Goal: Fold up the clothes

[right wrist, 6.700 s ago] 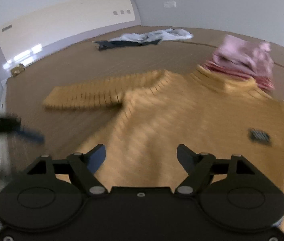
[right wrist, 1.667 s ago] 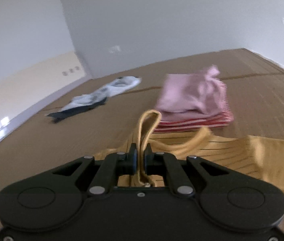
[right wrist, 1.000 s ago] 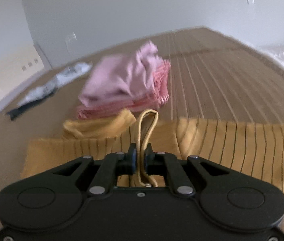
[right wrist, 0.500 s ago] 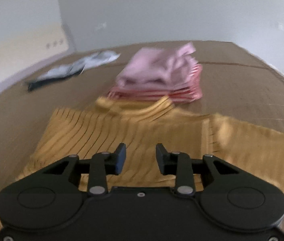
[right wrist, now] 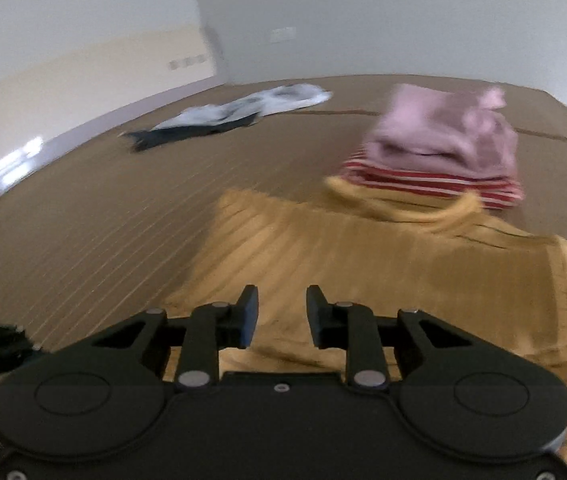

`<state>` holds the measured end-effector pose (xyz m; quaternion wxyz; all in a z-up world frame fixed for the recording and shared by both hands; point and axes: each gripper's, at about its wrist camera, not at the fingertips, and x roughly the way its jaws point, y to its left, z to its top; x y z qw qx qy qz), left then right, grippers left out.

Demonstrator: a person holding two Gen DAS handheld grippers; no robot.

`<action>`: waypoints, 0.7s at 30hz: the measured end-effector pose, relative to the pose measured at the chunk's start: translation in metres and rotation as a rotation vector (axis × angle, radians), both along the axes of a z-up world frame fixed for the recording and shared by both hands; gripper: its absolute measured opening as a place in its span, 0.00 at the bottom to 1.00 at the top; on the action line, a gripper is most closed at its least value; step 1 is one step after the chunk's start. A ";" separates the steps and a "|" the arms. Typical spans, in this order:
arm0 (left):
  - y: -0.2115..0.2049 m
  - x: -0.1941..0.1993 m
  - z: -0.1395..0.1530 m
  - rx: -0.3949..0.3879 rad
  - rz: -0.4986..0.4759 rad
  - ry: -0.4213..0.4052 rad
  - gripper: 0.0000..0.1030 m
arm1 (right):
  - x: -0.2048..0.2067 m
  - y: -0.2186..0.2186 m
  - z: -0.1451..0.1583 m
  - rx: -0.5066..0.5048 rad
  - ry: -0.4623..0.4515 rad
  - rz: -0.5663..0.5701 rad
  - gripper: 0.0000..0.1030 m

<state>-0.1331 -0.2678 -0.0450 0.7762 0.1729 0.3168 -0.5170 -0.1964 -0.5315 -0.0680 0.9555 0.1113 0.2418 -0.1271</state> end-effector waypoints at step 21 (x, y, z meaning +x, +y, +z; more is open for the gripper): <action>0.003 -0.006 -0.004 0.097 -0.033 -0.040 0.83 | 0.022 0.070 -0.031 0.033 0.096 0.234 0.25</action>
